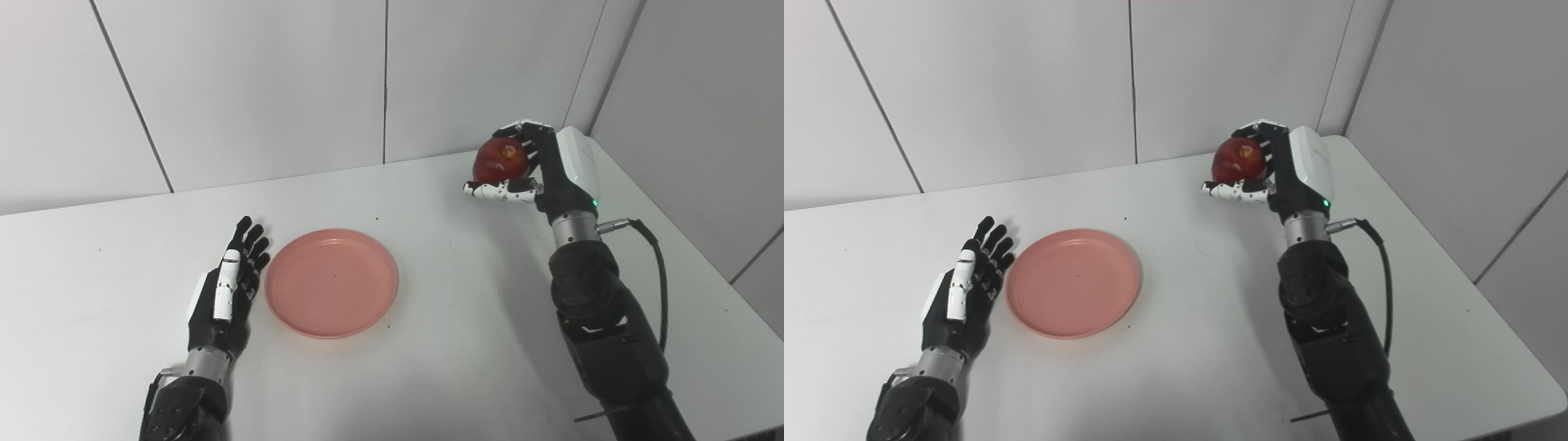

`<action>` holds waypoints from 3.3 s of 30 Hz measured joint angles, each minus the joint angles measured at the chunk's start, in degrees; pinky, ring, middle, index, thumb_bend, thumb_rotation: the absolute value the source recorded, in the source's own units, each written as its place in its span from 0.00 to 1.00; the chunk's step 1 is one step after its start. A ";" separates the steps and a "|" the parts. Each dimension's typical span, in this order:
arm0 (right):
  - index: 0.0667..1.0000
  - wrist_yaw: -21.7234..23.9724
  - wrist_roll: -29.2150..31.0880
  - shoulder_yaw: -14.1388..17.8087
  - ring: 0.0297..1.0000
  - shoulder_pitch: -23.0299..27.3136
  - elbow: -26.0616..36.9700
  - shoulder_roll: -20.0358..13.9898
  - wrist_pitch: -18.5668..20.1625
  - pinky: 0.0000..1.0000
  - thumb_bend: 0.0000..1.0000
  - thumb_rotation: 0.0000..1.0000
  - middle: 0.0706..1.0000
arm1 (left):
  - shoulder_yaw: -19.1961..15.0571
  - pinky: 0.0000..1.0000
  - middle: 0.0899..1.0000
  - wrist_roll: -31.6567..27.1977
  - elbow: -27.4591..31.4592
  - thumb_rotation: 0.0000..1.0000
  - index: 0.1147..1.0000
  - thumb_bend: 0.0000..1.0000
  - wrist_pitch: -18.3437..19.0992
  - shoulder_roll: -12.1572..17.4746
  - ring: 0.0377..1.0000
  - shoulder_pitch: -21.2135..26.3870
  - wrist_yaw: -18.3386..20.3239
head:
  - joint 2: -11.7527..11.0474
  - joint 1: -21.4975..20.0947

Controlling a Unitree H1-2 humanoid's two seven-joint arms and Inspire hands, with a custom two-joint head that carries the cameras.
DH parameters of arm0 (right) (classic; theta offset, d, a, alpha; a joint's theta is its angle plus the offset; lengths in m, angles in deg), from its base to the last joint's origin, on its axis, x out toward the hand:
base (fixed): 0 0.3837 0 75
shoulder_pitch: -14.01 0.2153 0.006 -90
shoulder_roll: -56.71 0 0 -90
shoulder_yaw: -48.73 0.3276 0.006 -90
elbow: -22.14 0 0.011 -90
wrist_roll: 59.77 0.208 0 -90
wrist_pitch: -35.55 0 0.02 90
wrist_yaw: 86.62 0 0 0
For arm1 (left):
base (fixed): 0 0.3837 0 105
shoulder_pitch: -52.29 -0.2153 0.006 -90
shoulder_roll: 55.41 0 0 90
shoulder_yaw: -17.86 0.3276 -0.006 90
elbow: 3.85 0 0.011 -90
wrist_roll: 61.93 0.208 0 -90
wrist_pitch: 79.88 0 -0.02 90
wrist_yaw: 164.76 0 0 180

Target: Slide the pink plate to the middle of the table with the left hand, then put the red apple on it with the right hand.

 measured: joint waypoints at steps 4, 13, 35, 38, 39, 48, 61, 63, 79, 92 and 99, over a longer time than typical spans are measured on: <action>0.45 1.10 -0.53 -2.29 0.36 1.07 0.06 1.64 0.04 0.30 0.52 0.13 0.40 | 0.13 0.98 0.97 0.01 0.24 1.00 0.96 0.37 0.00 -0.96 0.97 -0.30 -0.54 | -0.18 2.72; 0.45 0.70 -0.90 -8.29 0.37 3.40 -5.03 5.29 -3.59 0.31 0.52 0.13 0.40 | 1.22 0.97 0.97 0.22 0.23 1.00 0.96 0.39 -0.11 -1.26 0.96 -0.39 -1.13 | 0.09 6.68; 0.45 0.76 -4.64 -16.23 0.34 7.02 -12.85 11.29 -6.66 0.28 0.52 0.14 0.40 | 2.40 0.97 0.98 2.71 -0.38 1.00 0.97 0.40 -1.32 -4.46 0.97 -0.72 -4.21 | 0.44 16.62; 0.45 0.78 -4.64 -16.63 0.33 7.02 -13.05 11.32 -6.77 0.26 0.52 0.14 0.40 | 2.41 0.97 0.98 2.71 -0.59 1.00 0.97 0.40 -1.59 -4.67 0.97 -0.72 -4.26 | 0.44 17.58; 0.45 0.77 -4.63 -16.78 0.32 7.02 -13.17 11.37 -6.92 0.26 0.52 0.14 0.39 | 2.41 0.97 0.98 2.71 -0.59 1.00 0.97 0.40 -1.61 -4.70 0.97 -0.72 -4.35 | 0.44 17.59; 0.45 0.49 -4.47 -17.51 0.31 6.26 -17.48 12.03 -9.09 0.24 0.52 0.14 0.39 | 2.39 0.96 0.98 3.77 -0.90 1.00 0.96 0.39 -2.17 -5.15 0.97 -0.68 -5.51 | 0.70 17.85; 0.45 0.04 -4.37 -18.35 0.30 4.54 -21.20 12.65 -9.38 0.24 0.52 0.14 0.39 | 2.06 0.96 0.97 3.73 -0.98 1.00 0.96 0.39 -2.36 -5.26 0.96 -0.67 -5.83 | 1.14 17.59; 0.45 -0.09 -4.31 -18.54 0.30 4.52 -21.52 12.65 -9.59 0.23 0.52 0.14 0.38 | 2.05 0.96 0.97 3.74 -0.97 1.00 0.95 0.39 -2.36 -5.30 0.96 -0.67 -5.86 | 1.23 17.59; 0.45 -0.76 -4.12 -18.89 0.32 4.06 -23.07 12.88 -11.99 0.24 0.52 0.13 0.40 | 2.05 0.96 0.97 3.75 -0.75 1.00 0.95 0.38 -2.40 -5.33 0.97 -0.70 -5.89 | 1.58 17.24; 0.45 -1.81 -4.30 -19.15 0.45 3.60 -23.04 12.90 -12.00 0.37 0.52 0.14 0.51 | 2.00 0.95 0.96 3.72 -0.77 1.00 0.95 0.38 -2.40 -5.35 0.96 -0.70 -5.91 | 1.67 17.15; 0.67 -1.43 -4.34 -19.34 0.60 2.71 -22.77 12.76 -12.00 0.52 0.92 0.27 0.65 | 1.80 0.94 0.96 3.67 -0.70 1.00 0.94 0.38 -2.37 -5.51 0.97 -0.71 -5.93 | 1.67 17.15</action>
